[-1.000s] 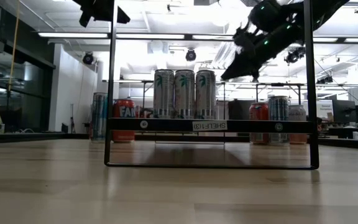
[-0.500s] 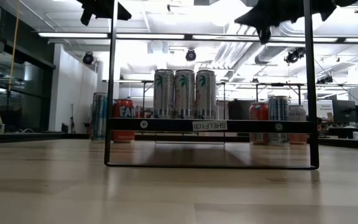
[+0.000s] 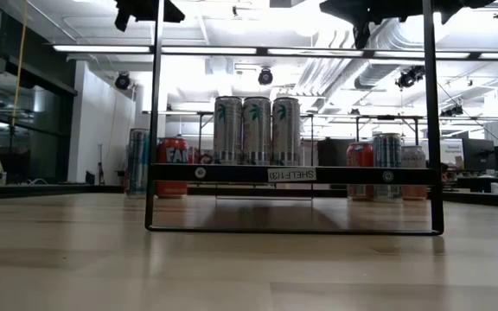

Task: Place canned beverage on shelf
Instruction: Put the bottom left blue soda can on the shelf

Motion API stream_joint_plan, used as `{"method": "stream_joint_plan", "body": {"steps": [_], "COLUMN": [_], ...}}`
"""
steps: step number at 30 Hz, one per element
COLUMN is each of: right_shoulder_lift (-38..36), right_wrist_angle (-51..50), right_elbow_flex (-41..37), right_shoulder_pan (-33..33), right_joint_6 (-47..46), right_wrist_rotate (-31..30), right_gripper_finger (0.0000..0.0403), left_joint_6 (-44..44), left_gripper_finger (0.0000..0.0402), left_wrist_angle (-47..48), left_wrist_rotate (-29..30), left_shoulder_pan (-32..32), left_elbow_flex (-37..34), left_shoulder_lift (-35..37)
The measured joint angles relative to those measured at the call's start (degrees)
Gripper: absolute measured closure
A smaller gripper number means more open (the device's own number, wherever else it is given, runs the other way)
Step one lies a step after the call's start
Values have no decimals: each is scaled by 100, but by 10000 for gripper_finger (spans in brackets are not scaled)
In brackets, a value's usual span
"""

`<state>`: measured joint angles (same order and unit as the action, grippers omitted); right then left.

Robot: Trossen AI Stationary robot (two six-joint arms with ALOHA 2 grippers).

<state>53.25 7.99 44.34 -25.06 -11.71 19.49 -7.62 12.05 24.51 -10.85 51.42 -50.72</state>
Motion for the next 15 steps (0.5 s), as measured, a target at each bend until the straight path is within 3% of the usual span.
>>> {"method": "stream_joint_plan", "body": {"steps": [8, 15], "right_shoulder_lift": [11, 11], "right_wrist_angle": [2, -2], "right_elbow_flex": [0, 0], "right_shoulder_pan": [0, 0], "right_joint_6": [-28, -27], "right_wrist_rotate": [-2, -131], "right_gripper_finger": [402, 402], "left_joint_6": [33, -344], "left_gripper_finger": [374, 278], "left_wrist_angle": [158, 1869], "left_wrist_rotate": [53, 310], "left_shoulder_pan": [-2, -570], "left_elbow_flex": [34, 739], "left_shoulder_lift": [0, -300]}}
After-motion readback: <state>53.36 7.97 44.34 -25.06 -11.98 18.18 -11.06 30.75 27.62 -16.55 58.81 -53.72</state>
